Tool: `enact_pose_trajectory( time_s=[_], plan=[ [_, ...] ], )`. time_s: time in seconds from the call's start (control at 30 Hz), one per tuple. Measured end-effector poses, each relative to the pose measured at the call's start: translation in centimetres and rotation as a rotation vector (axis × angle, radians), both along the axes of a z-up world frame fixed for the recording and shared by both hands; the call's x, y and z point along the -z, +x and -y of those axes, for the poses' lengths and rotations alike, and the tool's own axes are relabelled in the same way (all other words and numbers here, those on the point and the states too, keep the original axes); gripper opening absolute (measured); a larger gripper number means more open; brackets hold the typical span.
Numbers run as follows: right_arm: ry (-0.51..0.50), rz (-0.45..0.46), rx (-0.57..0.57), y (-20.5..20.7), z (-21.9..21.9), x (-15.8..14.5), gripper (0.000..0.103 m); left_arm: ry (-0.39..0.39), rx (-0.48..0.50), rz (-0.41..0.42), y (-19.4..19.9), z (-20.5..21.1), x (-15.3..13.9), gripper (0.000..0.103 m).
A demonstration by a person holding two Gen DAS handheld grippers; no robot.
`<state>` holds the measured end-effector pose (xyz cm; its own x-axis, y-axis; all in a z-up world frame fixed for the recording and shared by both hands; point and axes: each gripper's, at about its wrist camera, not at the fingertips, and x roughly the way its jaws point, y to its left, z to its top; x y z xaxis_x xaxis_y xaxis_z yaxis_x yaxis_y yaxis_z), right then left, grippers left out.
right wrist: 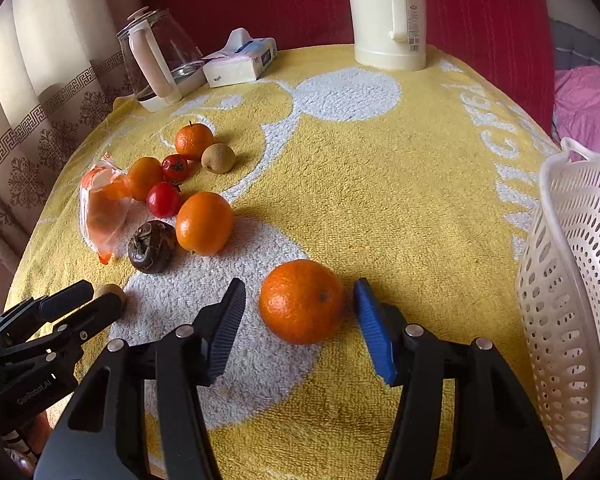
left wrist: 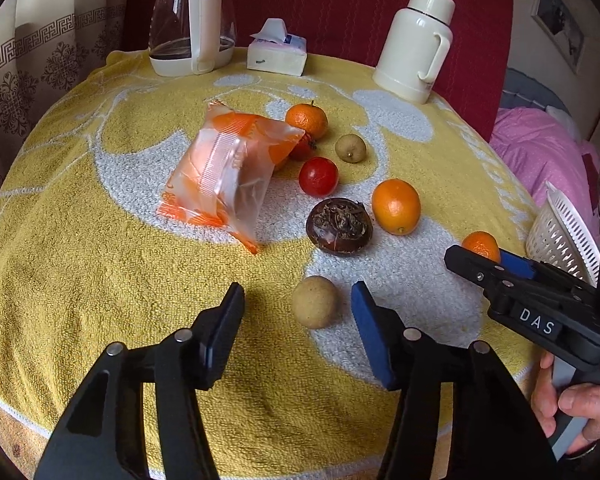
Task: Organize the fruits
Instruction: 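Move the left tool to the small potato while the right tool approaches the large orange, then close the left gripper on the potato while the right gripper closes on the orange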
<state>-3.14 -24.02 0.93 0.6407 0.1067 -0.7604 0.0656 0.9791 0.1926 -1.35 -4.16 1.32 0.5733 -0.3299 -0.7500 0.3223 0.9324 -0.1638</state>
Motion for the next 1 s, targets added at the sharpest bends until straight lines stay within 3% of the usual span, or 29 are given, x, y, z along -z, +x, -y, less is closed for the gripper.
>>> enact_pose_trajectory(
  time_s=[0.2, 0.57, 1.0],
  plan=[
    [0.0, 0.0, 0.0, 0.0, 0.02, -0.01, 0.058, -0.017, 0.022, -0.009, -0.04, 0.25, 0.09, 0.053],
    [-0.002, -0.007, 0.001, 0.01, 0.14, -0.04, 0.058, -0.048, 0.041, -0.02, 0.07, 0.23, 0.14, 0.03],
    [-0.001, -0.009, 0.003, -0.07, 0.18, -0.02, 0.058, -0.053, 0.047, -0.011, -0.14, 0.3, 0.06, 0.028]
  ],
)
